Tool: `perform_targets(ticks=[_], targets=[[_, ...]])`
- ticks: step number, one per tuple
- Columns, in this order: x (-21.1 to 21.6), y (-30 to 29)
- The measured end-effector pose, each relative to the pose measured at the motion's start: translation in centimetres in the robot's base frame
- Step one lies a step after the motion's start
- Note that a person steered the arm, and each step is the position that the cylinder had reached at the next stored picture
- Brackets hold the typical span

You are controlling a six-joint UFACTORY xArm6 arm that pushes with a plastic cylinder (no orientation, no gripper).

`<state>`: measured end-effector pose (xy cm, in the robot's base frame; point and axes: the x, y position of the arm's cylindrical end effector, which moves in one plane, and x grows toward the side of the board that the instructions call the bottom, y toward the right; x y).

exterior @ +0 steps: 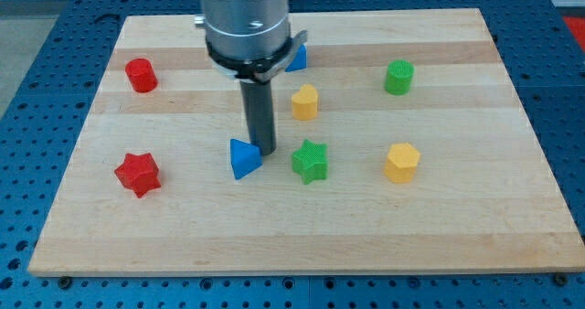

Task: Push the yellow hexagon towards the bottom right

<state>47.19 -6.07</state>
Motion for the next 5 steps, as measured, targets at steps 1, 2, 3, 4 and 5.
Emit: perform_targets(ticks=[1,2,3,4,5], targets=[[0.5,2.5],[0.5,8.0],[0.5,14.1],[0.7,18.0],[4.0,19.5]])
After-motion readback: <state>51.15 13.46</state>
